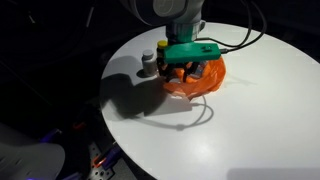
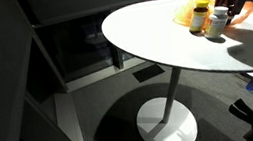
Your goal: Move the bottle from the plastic to the table
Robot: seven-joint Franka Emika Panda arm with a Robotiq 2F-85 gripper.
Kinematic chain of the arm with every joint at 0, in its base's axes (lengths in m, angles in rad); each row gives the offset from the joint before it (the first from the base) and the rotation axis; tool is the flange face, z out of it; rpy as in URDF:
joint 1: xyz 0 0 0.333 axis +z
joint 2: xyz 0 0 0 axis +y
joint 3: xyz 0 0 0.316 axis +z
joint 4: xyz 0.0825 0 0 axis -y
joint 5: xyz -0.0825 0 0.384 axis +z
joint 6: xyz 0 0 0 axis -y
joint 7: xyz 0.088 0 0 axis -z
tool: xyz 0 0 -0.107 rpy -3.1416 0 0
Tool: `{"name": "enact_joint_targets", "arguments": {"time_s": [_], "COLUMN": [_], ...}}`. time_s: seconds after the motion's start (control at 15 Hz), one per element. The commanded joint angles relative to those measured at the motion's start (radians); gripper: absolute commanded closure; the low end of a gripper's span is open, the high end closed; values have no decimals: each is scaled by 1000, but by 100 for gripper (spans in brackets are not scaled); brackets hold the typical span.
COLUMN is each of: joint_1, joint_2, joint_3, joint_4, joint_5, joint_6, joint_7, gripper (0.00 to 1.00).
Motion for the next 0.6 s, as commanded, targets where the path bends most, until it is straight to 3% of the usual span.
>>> {"name": "enact_joint_targets", "arguments": {"time_s": [0.0,0.13,0.53], "joint_1": [-21,-13,7], "joint_2": [-12,-51,-192], "joint_3": [11,5,-7], "joint_4": [10,-10,-54], "joint_5": [-3,-20,-98], "joint_6": [-11,-18,-111], "joint_7": [1,43,235], "gripper": [65,74,74]}}
